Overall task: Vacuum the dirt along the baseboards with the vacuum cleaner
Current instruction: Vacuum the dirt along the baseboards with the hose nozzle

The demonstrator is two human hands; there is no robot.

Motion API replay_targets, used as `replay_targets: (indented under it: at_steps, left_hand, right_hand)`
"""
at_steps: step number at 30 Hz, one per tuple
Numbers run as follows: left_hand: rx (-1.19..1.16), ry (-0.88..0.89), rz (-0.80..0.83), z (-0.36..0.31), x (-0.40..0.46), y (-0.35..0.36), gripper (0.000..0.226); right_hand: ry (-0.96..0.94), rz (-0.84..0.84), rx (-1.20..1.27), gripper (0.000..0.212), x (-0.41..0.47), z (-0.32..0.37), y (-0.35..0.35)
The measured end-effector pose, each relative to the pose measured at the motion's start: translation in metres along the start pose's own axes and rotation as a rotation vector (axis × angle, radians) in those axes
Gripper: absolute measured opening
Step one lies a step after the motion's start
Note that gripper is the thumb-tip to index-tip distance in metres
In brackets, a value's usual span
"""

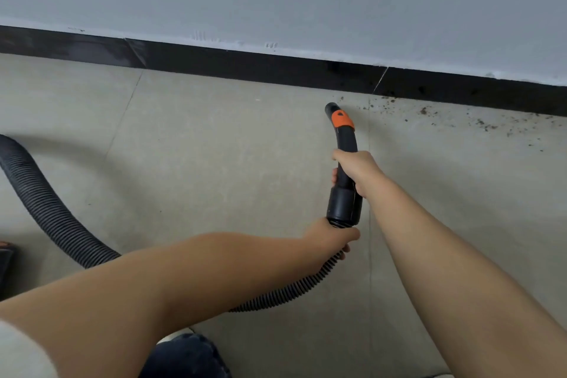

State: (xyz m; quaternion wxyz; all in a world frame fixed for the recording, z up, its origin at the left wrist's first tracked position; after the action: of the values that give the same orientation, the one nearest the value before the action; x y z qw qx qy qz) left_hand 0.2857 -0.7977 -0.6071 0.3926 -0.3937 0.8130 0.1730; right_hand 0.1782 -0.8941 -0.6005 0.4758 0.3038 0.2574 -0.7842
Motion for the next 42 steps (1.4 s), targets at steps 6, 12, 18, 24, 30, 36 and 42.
replay_targets:
  at_steps: [6,12,18,24,30,36,42]
  left_hand:
    - [0.036,0.027,-0.004,-0.011,0.002,0.004,0.016]
    - [0.052,0.038,-0.003,-0.02,0.004,0.008,0.014]
    - [0.025,0.035,-0.022,-0.031,0.009,0.006,0.012]
    - [0.005,0.03,-0.037,-0.035,0.015,0.001,0.012]
    - [-0.016,0.027,-0.044,-0.04,0.021,-0.003,0.012]
    - [-0.049,0.0,-0.081,-0.035,0.022,-0.008,0.011]
    - [-0.075,-0.001,-0.114,-0.025,0.021,-0.021,0.011]
  right_hand:
    - [0.013,-0.015,0.055,0.018,0.004,0.004,-0.016]
    - [0.014,-0.02,0.067,0.016,0.009,0.008,-0.025]
    - [0.021,0.01,0.051,0.011,0.012,0.023,-0.023]
    - [0.028,0.025,0.03,0.013,0.018,0.029,-0.018]
    - [0.022,0.028,0.028,0.019,0.025,0.036,-0.015]
    - [0.021,0.067,-0.014,0.014,0.024,0.04,-0.002]
    - [0.01,0.096,-0.063,0.015,0.021,0.037,0.021]
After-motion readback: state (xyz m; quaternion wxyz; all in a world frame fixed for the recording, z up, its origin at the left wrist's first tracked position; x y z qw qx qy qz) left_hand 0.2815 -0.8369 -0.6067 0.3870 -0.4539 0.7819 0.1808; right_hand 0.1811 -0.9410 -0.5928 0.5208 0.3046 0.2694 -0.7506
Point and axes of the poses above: each hand's wrist, its own x-axis towards the middle knuckle, its own y-axis out of the palm, z = x × y, the point moved 8 cm from there along x, towards the middle knuckle, and after that the axes turned 9 degrees about x, right-handed, at the moved point
